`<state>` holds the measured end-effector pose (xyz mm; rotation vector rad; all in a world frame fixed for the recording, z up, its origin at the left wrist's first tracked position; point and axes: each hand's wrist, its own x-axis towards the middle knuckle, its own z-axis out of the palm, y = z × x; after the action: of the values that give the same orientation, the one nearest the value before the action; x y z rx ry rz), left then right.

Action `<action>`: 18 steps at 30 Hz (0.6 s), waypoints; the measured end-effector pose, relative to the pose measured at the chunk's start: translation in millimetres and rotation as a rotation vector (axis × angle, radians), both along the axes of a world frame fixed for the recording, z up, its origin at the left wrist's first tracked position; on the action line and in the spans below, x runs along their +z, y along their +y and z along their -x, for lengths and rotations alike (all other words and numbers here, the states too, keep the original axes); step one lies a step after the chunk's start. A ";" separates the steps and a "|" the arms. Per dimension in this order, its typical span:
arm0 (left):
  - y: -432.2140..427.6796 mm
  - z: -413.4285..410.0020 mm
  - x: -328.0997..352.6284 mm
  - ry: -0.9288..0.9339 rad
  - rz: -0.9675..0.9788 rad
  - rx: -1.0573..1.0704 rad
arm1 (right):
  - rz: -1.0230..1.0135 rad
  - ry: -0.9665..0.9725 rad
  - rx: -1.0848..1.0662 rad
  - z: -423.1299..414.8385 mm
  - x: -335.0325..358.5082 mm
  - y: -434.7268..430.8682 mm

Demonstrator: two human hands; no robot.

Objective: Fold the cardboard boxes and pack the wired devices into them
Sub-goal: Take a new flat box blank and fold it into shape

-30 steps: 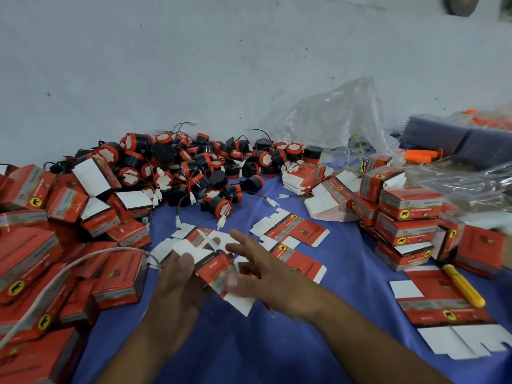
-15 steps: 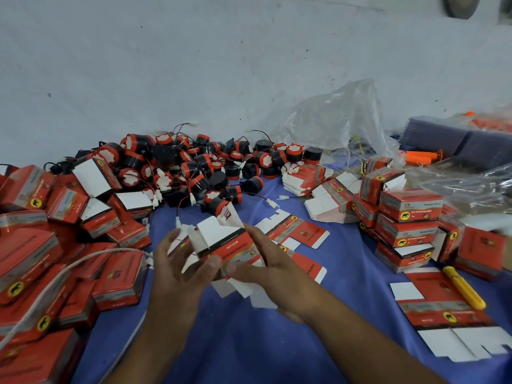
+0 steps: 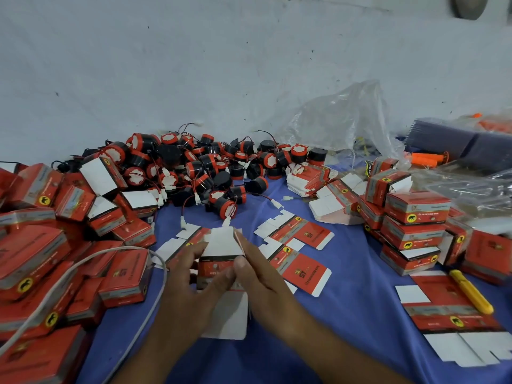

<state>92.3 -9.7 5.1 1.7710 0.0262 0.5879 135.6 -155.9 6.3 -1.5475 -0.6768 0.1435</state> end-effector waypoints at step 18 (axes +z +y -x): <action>-24.3 4.0 3.2 -0.224 0.215 0.050 | -0.014 0.028 -0.104 -13.1 18.8 -6.8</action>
<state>88.3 -34.0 8.3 1.4929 -0.0204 0.7874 148.7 -162.7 25.1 -1.5611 -0.5728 0.0815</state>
